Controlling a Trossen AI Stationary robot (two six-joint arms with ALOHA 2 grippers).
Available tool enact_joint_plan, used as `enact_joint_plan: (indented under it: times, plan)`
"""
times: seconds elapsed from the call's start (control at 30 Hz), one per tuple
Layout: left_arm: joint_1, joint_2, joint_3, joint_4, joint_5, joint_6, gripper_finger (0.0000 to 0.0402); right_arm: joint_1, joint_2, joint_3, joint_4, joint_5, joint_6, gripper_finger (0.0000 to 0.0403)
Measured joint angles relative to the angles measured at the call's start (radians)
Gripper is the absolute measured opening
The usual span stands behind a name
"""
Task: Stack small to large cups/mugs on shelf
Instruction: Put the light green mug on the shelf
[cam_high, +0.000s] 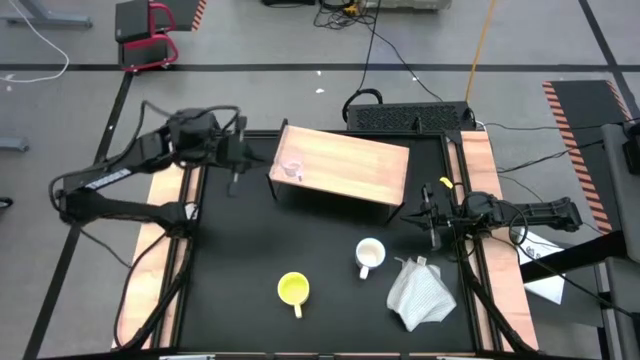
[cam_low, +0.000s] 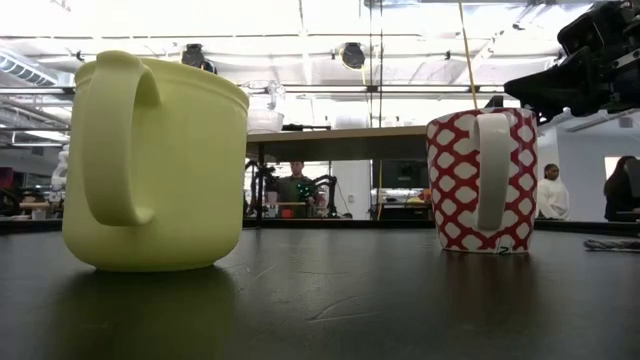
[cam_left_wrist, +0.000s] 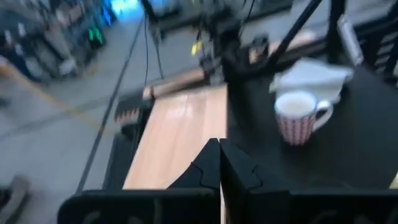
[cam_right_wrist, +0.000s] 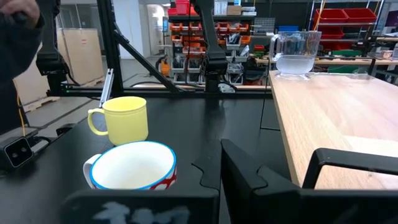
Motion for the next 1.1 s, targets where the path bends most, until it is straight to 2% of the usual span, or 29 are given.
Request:
enact_joint_plan:
  times: [0.3,0.4,0.6,1.1]
  plan:
    - [-0.016,-0.134,-0.311,0.305,0.028,-0.15,0.0,0.0,0.0,0.0,0.002,0.0,-0.006,0.0]
    - [-0.048,-0.176,-0.42,0.471,0.046,-0.158,0.0,0.0,0.0,0.0,0.003,0.0,-0.006,0.0]
    - [-0.092,-0.243,-0.609,0.688,0.045,-0.201,0.0,0.0,0.002,0.0,0.002,0.0,0.0,0.0]
    - [-0.218,-0.254,-0.967,1.078,-0.031,-0.219,0.0,0.0,0.003,0.0,0.002,0.0,-0.058,0.0]
